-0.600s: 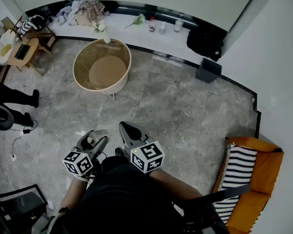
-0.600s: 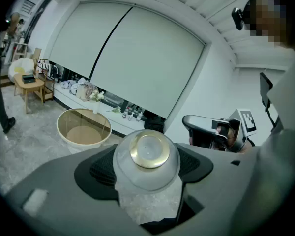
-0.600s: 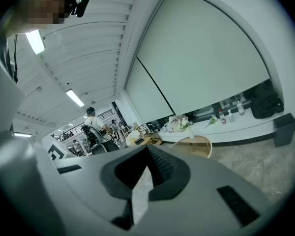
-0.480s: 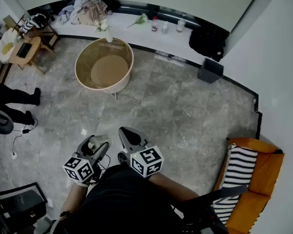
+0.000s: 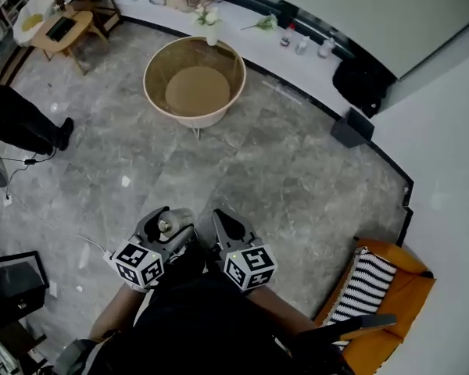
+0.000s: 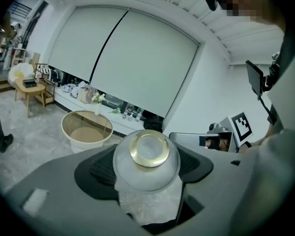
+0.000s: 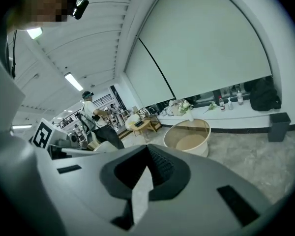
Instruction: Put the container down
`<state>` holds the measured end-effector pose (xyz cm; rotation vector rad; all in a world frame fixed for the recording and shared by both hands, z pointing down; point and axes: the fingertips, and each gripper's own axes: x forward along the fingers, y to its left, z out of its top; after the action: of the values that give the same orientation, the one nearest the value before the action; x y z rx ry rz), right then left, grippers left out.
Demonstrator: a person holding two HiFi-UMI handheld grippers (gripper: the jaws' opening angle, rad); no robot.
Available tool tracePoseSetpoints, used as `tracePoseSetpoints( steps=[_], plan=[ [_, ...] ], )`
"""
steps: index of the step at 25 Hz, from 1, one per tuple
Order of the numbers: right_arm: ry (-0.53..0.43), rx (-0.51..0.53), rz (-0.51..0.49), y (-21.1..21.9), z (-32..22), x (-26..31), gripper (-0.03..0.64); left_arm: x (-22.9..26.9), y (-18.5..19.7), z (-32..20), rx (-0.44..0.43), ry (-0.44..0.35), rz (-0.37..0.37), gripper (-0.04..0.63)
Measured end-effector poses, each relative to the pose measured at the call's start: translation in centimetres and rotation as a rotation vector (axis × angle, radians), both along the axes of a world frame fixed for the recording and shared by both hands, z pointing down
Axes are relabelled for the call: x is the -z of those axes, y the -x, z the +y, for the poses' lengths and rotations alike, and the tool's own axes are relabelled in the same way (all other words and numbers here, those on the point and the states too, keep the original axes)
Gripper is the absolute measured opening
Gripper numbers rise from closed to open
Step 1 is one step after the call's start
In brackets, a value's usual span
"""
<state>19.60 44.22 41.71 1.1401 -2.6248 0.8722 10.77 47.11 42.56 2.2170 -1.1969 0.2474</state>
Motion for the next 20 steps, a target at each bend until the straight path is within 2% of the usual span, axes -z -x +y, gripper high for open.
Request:
tracePoseSetpoints(
  steps=[4,8,11,20],
  plan=[
    [-0.034,-0.002,-0.009,1.3,0.0,2.0,0.008,1.8,1.2,0.1,-0.011,-0.056,-0.007,0.342],
    [-0.111,-0.011,-0.003,2.4,-0.3,4.4,0.008,3.5,2.1,-0.3,-0.016,-0.098,0.002,0.342],
    [-0.148,-0.025,0.007,3.2,-0.7,5.3,0.008,4.1,2.9,-0.4,-0.024,-0.113,0.024,0.342],
    [-0.177,-0.051,0.04,6.7,-1.5,6.5,0.008,4.4,6.3,-0.8,-0.054,-0.135,0.063,0.343]
  ],
)
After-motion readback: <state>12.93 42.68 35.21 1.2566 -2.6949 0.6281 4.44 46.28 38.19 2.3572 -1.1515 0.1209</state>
